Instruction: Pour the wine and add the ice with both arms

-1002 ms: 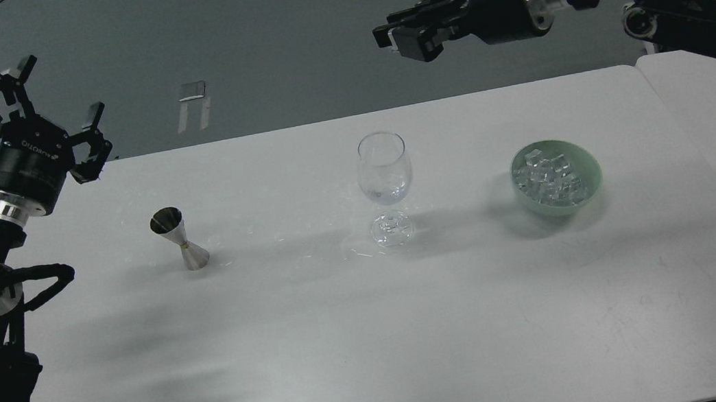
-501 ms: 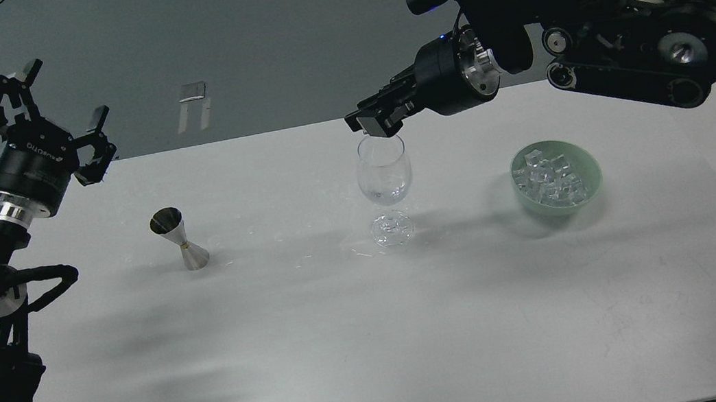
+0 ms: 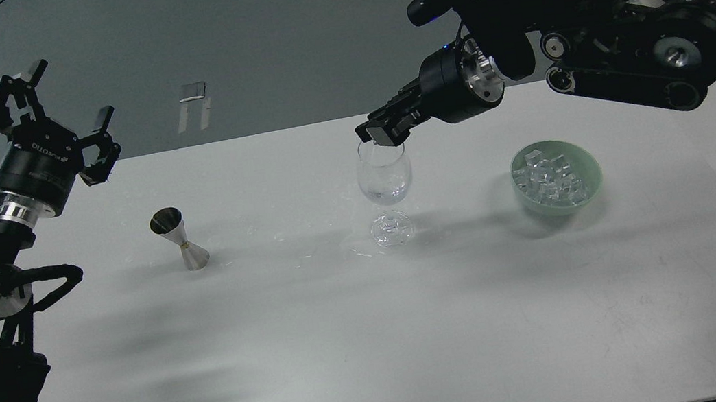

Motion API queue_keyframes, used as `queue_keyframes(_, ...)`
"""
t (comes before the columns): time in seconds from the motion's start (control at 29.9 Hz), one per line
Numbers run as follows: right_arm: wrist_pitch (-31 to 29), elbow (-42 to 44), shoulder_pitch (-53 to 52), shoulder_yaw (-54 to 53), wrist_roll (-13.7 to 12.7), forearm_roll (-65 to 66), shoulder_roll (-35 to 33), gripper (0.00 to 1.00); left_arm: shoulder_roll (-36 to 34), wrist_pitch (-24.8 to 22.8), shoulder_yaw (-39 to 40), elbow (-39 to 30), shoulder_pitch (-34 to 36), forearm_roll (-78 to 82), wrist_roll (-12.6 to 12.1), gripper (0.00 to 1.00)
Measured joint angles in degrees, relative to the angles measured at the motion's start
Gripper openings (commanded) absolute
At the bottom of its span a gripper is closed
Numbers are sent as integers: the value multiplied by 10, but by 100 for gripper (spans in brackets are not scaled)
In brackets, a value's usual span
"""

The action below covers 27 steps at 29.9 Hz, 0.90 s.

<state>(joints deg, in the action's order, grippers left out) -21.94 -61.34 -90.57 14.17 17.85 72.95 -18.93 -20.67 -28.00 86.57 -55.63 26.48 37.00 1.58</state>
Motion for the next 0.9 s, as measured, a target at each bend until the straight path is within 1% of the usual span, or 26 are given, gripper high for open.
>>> queue_keyframes(0.03,0,0,2,2,0,0,0,21,0,0,0,0,0,0,0,98)
queue_keyframes(0.1,0,0,4,4,0,0,0,31,0,0,0,0,0,0,0,98)
queue_keyframes(0.27,2,3,5,5,-1,1,1,37,0,0,0,0,1,0,0,98)
queue_keyframes(0.3,4,4,5,5,-1,1,1,40,0,0,0,0,1,0,0,98)
queue_keyframes(0.4,8,8,5,5,-4,0,7,44,0,0,0,0,1,0,0,98)
queue_keyframes(0.53,11,9,6,4,-6,-1,9,45,0,0,0,0,1,0,0,98)
queue_keyframes(0.7,14,9,6,-5,-6,-2,8,49,-1,0,0,0,1,0,0,98)
queue_keyframes(0.77,19,11,-1,-17,-7,-15,5,55,-2,0,0,0,1,0,0,98)
queue_keyframes(0.8,21,15,-4,-23,-8,-26,4,55,-2,0,0,0,2,0,0,98)
queue_keyframes(0.84,22,25,-9,-31,-10,-50,2,58,-3,0,0,0,2,0,0,98)
queue_keyframes(0.87,23,39,-14,-41,-13,-79,-1,69,-4,0,0,0,2,0,0,98)
queue_keyframes(0.9,25,51,-18,-49,-16,-104,-3,77,-4,0,0,0,3,0,0,98)
